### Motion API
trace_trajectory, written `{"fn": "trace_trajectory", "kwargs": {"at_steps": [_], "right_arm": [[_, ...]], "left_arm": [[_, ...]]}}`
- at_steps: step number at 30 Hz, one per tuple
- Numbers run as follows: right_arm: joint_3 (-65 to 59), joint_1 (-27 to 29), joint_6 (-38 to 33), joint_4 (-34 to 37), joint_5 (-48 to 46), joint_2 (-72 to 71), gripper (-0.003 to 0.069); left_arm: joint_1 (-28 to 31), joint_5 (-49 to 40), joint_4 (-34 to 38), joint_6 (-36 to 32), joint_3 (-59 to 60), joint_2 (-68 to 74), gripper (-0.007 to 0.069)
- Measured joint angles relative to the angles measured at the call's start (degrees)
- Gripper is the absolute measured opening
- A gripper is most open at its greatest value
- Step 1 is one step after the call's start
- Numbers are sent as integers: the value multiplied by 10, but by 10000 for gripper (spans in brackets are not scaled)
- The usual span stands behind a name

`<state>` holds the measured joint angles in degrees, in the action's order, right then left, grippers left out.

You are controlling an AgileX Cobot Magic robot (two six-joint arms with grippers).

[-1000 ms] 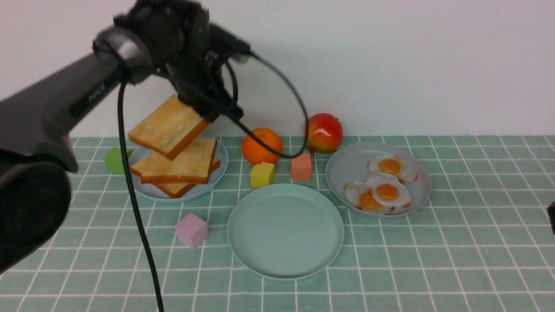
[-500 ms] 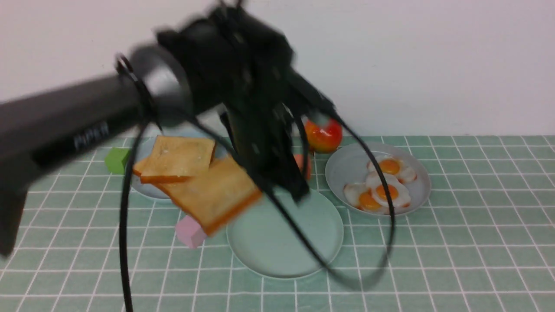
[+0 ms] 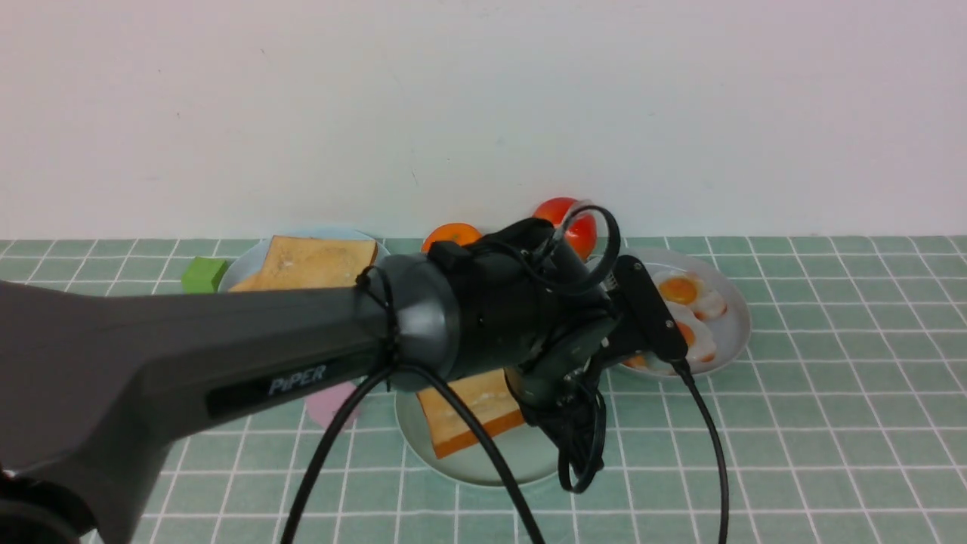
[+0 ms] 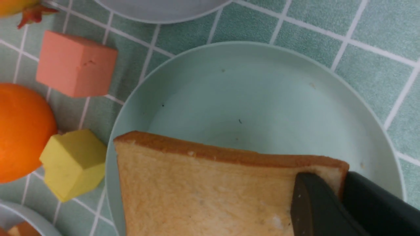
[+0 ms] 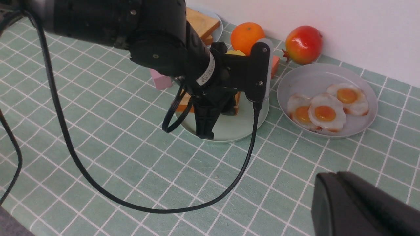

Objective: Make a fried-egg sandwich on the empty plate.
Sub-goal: Use the left arm to put a slice of bread into the empty plate in the middle

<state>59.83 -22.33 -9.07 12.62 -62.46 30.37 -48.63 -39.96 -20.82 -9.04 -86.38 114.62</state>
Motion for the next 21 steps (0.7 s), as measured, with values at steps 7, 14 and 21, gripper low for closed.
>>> {"fn": "trace_trajectory", "kwargs": {"at_steps": [7,14,21], "right_arm": [[0,0,0,1,0,0,32],[0,0,15,2,0,0,32],[0,0,38,-3,2,17,38]], "left_arm": [[0,5,-1,0,1,11,109],[0,4,-3,2,1,10,353],[-1,-27,7,24,1,-31,469]]}}
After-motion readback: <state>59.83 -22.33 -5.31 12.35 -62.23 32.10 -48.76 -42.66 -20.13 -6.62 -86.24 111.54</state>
